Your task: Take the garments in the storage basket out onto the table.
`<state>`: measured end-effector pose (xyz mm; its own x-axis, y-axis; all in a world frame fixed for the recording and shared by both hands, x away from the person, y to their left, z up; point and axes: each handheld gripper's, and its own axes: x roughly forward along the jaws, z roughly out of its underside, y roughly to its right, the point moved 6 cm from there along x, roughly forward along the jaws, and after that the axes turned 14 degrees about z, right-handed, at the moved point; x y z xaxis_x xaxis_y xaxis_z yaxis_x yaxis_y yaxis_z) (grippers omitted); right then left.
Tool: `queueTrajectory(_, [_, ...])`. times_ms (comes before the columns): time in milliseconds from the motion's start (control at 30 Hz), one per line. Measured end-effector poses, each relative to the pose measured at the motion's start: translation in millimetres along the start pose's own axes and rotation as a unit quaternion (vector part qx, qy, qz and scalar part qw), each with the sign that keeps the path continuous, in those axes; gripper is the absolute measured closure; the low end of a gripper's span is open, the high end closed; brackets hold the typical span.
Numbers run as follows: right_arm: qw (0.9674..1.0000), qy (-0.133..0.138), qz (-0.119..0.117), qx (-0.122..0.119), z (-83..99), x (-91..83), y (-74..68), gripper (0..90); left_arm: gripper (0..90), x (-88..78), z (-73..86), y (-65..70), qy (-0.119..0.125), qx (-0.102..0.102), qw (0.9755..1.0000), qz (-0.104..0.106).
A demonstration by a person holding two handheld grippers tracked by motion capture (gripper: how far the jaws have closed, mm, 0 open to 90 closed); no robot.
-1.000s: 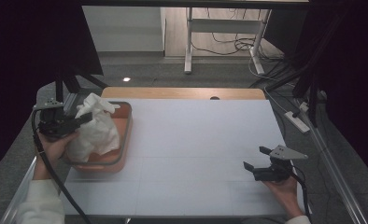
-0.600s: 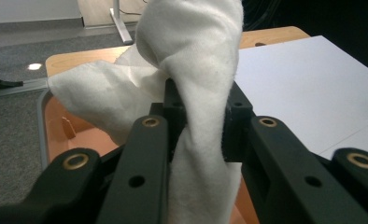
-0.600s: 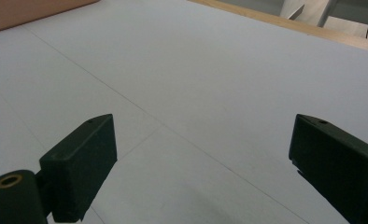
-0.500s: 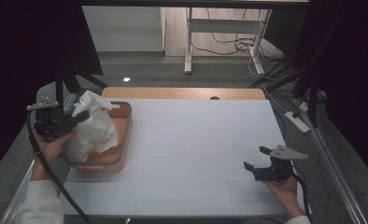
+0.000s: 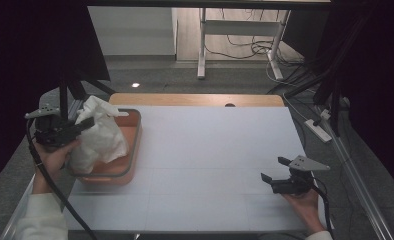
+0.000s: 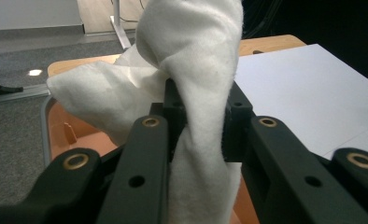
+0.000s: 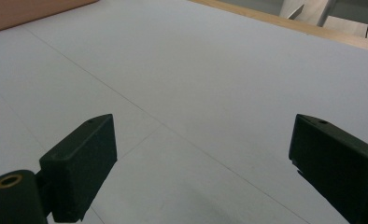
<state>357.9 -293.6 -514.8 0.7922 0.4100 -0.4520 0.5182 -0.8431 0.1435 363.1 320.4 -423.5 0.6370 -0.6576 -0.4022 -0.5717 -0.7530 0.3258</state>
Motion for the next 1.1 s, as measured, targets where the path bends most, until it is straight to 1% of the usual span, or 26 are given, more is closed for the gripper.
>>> queueTrajectory(467, [1.0,-0.001,0.001,0.0,0.2,-0.2,0.3,7.7,76.0,-2.5,-1.6,1.4,0.007,0.002,1.0,0.0])
queueTrajectory(733, [1.0,-0.001,0.002,0.0,0.2,0.0,0.6,7.7,76.1,-4.4,-5.0,3.3,0.025,0.003,0.9997,0.002])
queueTrajectory(900, [1.0,-0.001,0.002,0.0,0.2,0.1,0.7,7.7,76.2,-5.6,-8.6,7.2,0.04,0.005,0.9992,0.009])
queueTrajectory(967, [1.0,-0.001,0.001,0.001,0.3,0.5,0.4,7.7,76.3,-6.0,-10.7,10.2,0.05,0.004,0.9986,0.016])
queueTrajectory(1100, [1.0,-0.001,0.0,0.001,0.2,0.7,0.4,7.7,76.3,-4.2,-12.1,12.3,0.052,0.005,0.9985,0.017])
